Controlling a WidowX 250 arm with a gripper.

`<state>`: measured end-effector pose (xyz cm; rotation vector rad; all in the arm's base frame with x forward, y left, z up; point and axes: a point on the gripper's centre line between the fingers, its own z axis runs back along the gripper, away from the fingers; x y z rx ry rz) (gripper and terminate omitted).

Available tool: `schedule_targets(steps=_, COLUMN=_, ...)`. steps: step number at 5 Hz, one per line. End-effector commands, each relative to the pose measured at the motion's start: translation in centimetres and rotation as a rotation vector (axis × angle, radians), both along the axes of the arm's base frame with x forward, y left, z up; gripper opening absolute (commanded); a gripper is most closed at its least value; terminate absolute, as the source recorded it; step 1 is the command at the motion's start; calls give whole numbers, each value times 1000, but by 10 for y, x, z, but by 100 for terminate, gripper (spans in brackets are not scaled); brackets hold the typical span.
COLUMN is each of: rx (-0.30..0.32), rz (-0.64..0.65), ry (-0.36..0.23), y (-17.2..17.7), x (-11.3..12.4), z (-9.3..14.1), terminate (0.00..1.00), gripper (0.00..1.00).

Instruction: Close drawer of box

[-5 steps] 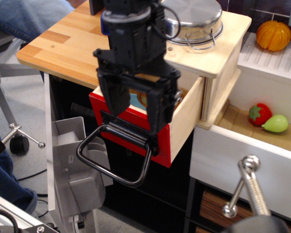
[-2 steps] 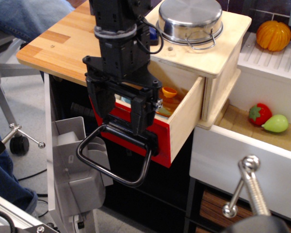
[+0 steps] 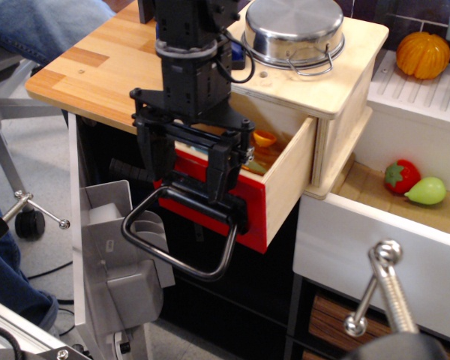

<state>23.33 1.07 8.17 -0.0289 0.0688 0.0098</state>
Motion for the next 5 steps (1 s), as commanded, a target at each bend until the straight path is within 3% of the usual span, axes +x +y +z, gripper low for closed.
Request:
schedule_targets(steps=1, rx=3, rz=-15, ry=-218, y=0, x=41, z=23, terminate=0, gripper=100)
schedule_targets(steps=4, rx=34, rz=28, ry=-319, y=-17, x=104, z=22, terminate=0, gripper=100)
schedule_targets(steps=5, rx=17, rz=23, ry=-293, y=-18, x=107, z=25, terminate=100, gripper=100)
